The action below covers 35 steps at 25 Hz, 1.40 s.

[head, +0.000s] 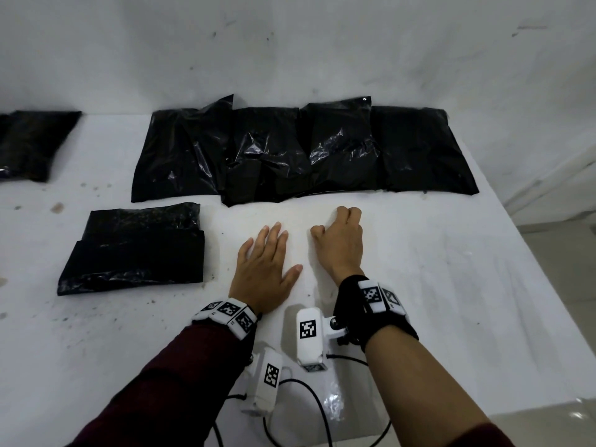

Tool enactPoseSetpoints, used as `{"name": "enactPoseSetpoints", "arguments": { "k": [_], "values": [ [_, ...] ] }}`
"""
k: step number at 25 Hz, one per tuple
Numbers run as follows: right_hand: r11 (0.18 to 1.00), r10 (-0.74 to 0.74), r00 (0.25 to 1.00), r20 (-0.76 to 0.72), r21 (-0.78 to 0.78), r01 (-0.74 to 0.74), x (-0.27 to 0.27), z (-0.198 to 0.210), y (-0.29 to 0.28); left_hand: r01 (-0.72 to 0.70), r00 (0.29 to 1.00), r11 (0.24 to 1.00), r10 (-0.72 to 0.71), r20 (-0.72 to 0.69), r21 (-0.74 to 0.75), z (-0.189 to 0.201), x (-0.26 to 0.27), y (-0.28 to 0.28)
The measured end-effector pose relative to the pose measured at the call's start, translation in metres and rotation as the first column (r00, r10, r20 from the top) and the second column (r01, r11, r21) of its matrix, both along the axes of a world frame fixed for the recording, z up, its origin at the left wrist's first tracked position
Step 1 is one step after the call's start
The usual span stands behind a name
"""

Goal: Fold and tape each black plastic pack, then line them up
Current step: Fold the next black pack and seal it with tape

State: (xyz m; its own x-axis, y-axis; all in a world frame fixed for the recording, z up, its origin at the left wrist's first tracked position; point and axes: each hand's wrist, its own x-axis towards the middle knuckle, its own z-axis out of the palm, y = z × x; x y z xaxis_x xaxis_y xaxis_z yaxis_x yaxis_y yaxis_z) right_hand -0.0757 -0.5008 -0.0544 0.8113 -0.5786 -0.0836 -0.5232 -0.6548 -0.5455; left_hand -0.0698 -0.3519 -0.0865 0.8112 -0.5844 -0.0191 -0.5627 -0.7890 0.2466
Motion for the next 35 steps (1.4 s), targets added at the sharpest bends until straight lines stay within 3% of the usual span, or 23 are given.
{"name": "enactPoseSetpoints", "arguments": {
  "k": [6, 15, 22, 28, 35],
  "values": [
    [0.987, 0.051, 0.999, 0.002, -0.151, -0.05, -0.007, -0.006, 0.007, -0.003, 1.0, 1.0, 0.002, 0.027, 0.014, -0.001, 0.0, 0.0],
    [0.992, 0.016, 1.0, -0.014, -0.125, -0.018, 0.002, -0.002, 0.002, 0.006, 1.0, 1.0, -0.006, 0.02, 0.014, -0.002, 0.0, 0.0],
    [0.993, 0.02, 0.982, -0.186, -0.109, -0.04, 0.013, 0.01, -0.012, 0.002, 1.0, 1.0, -0.002, 0.015, 0.002, -0.001, -0.001, 0.0],
    [0.946, 0.116, 0.938, -0.327, -0.25, -0.205, 0.012, 0.011, -0.01, -0.009, 0.999, 1.0, 0.009, 0.031, 0.009, -0.001, -0.002, 0.0],
    [0.961, 0.113, 0.965, -0.238, -0.221, -0.167, 0.007, 0.007, -0.014, -0.006, 0.999, 1.0, 0.005, 0.041, 0.02, -0.002, -0.001, 0.0]
  ]
}}
